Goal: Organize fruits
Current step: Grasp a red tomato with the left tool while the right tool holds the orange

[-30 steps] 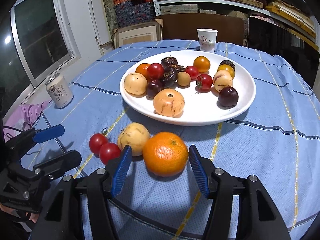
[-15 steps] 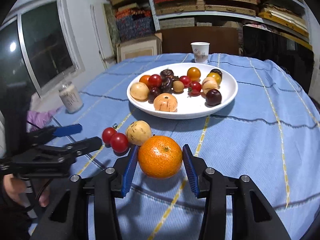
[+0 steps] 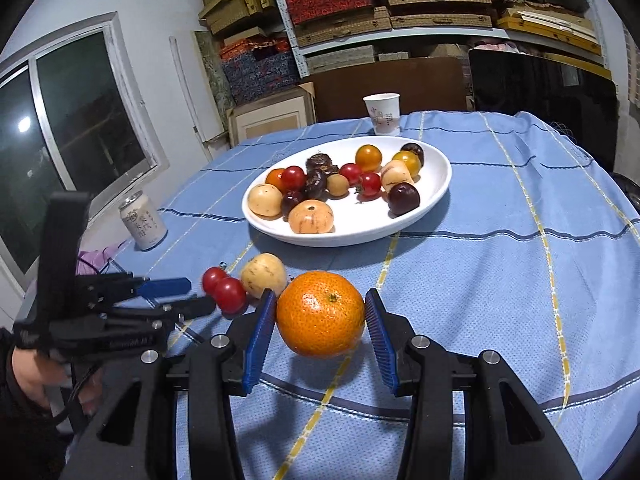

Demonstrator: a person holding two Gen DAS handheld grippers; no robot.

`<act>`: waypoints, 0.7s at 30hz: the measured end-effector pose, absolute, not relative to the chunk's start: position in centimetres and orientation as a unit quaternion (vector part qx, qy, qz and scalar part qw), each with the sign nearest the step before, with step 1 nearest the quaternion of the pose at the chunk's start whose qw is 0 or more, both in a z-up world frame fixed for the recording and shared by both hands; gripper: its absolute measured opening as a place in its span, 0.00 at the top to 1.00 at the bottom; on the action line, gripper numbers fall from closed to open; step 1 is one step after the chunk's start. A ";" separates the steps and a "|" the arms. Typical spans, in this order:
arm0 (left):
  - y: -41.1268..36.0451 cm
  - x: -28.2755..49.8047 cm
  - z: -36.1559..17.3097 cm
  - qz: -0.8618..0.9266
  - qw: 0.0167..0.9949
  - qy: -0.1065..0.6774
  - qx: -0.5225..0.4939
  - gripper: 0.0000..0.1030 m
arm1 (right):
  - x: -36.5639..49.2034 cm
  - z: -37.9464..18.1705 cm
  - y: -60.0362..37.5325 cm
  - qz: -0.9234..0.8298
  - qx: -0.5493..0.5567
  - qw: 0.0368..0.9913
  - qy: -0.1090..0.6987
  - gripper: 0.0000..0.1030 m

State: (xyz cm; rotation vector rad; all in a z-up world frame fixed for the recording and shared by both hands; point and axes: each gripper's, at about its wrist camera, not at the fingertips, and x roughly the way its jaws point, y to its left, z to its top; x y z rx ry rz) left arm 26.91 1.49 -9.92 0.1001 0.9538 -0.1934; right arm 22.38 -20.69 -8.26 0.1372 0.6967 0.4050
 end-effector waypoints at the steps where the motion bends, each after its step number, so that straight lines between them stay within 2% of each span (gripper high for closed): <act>1: 1.7 27.1 -10.0 -0.088 0.882 0.460 0.050 0.51 | 22.3 -8.2 -20.7 0.199 0.067 0.917 0.339 0.55; 3: 2.0 27.5 -10.2 -0.080 0.880 0.465 0.052 0.51 | 22.3 -8.1 -20.6 0.202 0.068 0.917 0.338 0.55; 14: 0.4 29.4 -10.6 -0.060 0.889 0.449 0.066 0.37 | 22.1 -8.0 -20.6 0.203 0.069 0.918 0.334 0.55; 21: 1.6 28.7 -10.7 -0.049 0.884 0.461 0.056 0.38 | 22.1 -7.9 -20.8 0.206 0.074 0.917 0.332 0.55</act>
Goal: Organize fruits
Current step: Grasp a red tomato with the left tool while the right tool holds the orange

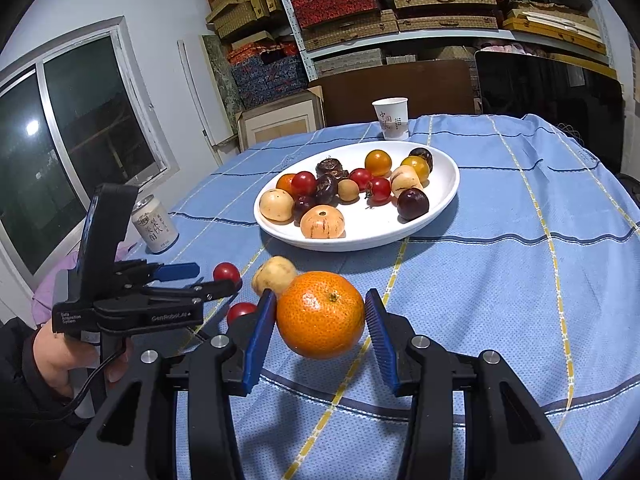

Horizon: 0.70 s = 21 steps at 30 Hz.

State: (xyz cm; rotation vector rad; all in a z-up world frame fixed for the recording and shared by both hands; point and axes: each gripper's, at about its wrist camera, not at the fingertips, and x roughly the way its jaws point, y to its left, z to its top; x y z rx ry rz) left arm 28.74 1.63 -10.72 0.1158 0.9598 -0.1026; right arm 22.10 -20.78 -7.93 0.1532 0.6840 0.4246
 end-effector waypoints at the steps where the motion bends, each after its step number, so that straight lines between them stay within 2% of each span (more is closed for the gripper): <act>1: 1.7 28.6 -10.7 -0.054 0.882 0.464 0.054 0.38 | 22.1 -7.9 -20.8 0.207 0.075 0.917 0.332 0.55; 11: 0.6 30.1 -7.6 -0.072 0.860 0.494 0.105 0.38 | 22.1 -8.0 -20.8 0.209 0.076 0.916 0.334 0.55; 16: 1.0 29.8 -8.9 -0.088 0.856 0.496 0.115 0.39 | 22.2 -8.0 -20.8 0.211 0.078 0.915 0.334 0.55; 21: 0.9 27.7 -9.6 -0.108 0.871 0.466 0.112 0.38 | 22.2 -7.9 -20.6 0.213 0.075 0.915 0.335 0.55</act>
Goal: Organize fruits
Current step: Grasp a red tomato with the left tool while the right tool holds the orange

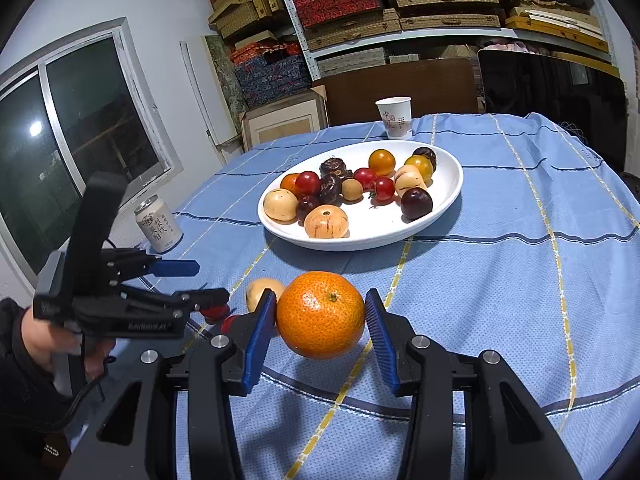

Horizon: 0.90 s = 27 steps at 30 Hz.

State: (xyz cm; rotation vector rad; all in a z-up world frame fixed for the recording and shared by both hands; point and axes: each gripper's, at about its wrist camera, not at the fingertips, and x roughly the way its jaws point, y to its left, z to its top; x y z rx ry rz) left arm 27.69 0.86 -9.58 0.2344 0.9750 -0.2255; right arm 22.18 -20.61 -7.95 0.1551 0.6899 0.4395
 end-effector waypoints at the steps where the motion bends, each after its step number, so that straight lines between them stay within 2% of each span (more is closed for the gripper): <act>1: 0.8 27.5 -9.7 -0.112 0.872 0.464 0.111 0.38 | 22.2 -8.0 -20.6 0.213 0.074 0.915 0.336 0.55; 10: 0.8 27.1 -11.3 -0.119 0.871 0.462 0.118 0.39 | 22.2 -8.0 -20.6 0.212 0.073 0.915 0.336 0.55; 12: 0.8 27.1 -11.3 -0.124 0.873 0.458 0.111 0.57 | 22.2 -8.0 -20.6 0.214 0.073 0.914 0.337 0.55; 13: 0.6 27.0 -11.2 -0.128 0.875 0.454 0.113 0.70 | 22.1 -8.0 -20.6 0.214 0.073 0.914 0.337 0.55; 14: 0.3 26.9 -11.3 -0.126 0.876 0.450 0.119 0.72 | 22.1 -8.0 -20.6 0.213 0.073 0.914 0.336 0.55; 27: 0.4 25.6 -11.5 -0.132 0.883 0.436 0.114 0.71 | 22.2 -8.1 -20.5 0.214 0.072 0.913 0.339 0.55</act>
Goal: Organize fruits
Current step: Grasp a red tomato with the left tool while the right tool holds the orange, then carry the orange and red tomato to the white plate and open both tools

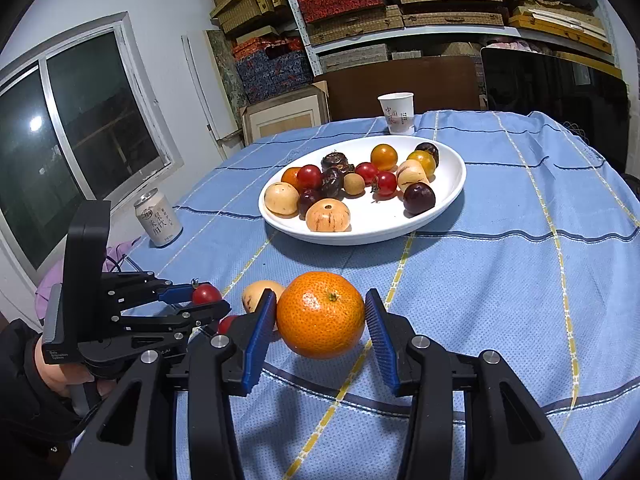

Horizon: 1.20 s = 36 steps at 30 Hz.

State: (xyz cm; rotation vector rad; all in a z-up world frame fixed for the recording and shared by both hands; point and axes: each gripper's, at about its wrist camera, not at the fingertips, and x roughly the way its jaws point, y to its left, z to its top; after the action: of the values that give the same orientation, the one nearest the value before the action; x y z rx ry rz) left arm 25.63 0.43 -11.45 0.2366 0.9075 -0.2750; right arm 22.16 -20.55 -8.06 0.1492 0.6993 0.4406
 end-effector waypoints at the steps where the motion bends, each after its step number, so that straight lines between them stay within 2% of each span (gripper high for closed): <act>1: 0.5 25.6 -11.4 -0.132 0.883 0.436 0.109 0.71 | 22.2 -8.1 -20.5 0.213 0.072 0.913 0.339 0.55; 19: 0.9 22.1 -8.0 -0.116 0.903 0.403 0.089 0.72 | 21.9 -8.1 -20.3 0.204 0.065 0.917 0.338 0.55; 28: 1.7 19.6 -4.4 -0.114 0.919 0.370 0.069 0.72 | 18.9 -7.1 -20.7 0.196 0.042 0.924 0.326 0.55; 36: 1.4 19.9 -0.1 -0.136 0.928 0.344 0.052 0.72 | 17.2 -2.9 -21.7 0.187 0.011 0.937 0.295 0.55</act>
State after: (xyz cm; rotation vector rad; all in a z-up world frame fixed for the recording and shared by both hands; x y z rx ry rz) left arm 19.93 1.40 -0.11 0.1065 0.7045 -0.2785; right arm 17.24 -21.70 -2.89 0.0220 0.6026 0.3823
